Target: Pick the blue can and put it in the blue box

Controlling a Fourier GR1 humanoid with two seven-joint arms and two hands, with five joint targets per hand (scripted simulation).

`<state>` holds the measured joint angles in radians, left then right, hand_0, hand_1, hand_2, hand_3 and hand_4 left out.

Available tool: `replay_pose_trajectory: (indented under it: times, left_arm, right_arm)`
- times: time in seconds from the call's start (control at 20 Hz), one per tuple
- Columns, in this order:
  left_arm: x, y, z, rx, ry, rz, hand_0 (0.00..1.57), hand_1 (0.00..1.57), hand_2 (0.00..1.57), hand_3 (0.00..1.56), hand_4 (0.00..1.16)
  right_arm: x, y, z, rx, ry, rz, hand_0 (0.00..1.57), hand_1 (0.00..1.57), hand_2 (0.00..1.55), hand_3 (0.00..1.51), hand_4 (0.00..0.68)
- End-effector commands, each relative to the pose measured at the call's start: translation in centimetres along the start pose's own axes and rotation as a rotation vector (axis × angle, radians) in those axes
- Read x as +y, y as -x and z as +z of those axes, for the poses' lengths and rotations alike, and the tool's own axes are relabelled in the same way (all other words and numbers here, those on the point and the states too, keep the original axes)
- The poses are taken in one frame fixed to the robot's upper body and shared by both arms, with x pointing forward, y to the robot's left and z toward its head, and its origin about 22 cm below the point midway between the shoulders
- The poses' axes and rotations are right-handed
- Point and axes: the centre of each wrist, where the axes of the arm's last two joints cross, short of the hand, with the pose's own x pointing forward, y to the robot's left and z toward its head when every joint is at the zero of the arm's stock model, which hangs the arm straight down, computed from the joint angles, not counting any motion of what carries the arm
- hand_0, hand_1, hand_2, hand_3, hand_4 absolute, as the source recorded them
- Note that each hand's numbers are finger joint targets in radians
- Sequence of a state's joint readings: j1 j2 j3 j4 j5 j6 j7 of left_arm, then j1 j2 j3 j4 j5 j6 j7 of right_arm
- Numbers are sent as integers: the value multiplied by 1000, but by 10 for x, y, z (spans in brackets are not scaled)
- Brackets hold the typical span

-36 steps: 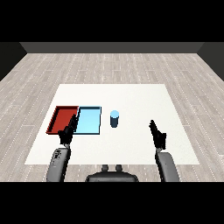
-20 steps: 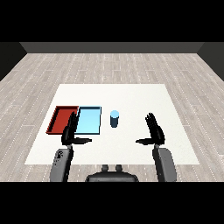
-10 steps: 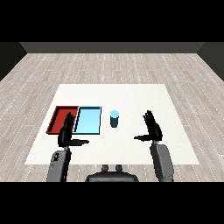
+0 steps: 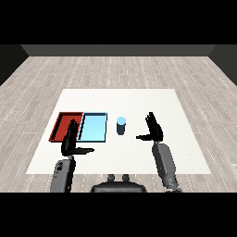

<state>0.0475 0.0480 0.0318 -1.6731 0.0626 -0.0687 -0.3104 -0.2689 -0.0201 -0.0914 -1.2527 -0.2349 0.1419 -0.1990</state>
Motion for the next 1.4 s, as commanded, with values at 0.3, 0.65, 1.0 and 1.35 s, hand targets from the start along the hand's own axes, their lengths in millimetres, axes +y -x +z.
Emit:
replay_pose_trajectory:
  times: [0.3,0.65,1.0,1.35]
  left_arm:
    - [-2,11,-3,-12,6,-18,0,0,0,0,0]
    - [2,-8,-6,3,-7,0,0,0,0,0,0]
    - [4,-11,-2,-9,-6,0,0,0,0,0,0]
    - [14,-3,5,-4,-17,-11,0,0,0,0,0]
  right_arm:
    - [14,17,-33,68,36,-48,0,0,0,0,0]
    - [45,45,-44,89,30,-38,0,0,0,0,0]
    - [56,61,-36,107,-23,-70,0,0,0,0,0]
    - [73,69,-56,135,-31,8,0,0,0,0,0]
